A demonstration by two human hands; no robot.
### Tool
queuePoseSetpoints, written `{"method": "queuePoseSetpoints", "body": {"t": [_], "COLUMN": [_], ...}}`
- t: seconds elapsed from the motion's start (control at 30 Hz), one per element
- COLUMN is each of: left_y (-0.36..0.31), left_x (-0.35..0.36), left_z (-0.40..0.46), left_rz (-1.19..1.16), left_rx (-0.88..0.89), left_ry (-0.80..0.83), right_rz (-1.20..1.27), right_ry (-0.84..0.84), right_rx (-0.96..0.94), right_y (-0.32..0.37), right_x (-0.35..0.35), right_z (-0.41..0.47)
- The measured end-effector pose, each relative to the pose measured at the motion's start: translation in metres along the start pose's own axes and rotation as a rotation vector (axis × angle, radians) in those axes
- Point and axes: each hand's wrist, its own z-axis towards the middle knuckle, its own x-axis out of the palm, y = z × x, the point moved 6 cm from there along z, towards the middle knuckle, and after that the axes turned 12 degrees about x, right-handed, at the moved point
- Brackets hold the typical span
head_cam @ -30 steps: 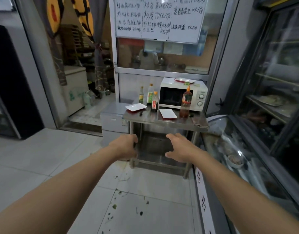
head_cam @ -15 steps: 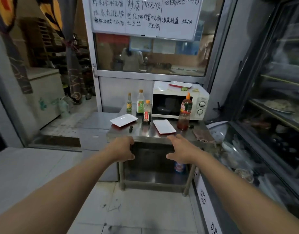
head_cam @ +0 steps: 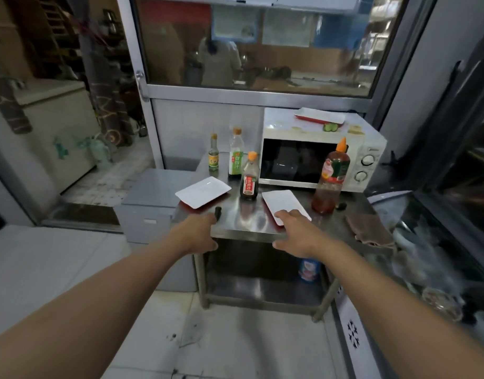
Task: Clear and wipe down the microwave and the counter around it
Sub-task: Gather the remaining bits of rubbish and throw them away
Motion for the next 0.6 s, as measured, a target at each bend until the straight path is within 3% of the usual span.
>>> {"method": "queuePoseSetpoints", "body": {"t": [0.27, 0.6], "left_y": [0.052, 0.103], "left_x": [0.014, 0.058], "left_z": [0.09, 0.189], "left_rz": [-0.031, -0.068], "left_rx": [-0.196, -0.295], "left_ry": [-0.014, 0.016], "right_rz": [0.016, 0.031], "right_ry": [0.079, 0.145], "right_rx": [-0.133, -0.14], "right_y": [0.009, -0.003], "right_x": [0.006, 0.044], "right_z": [0.126, 0.226]}}
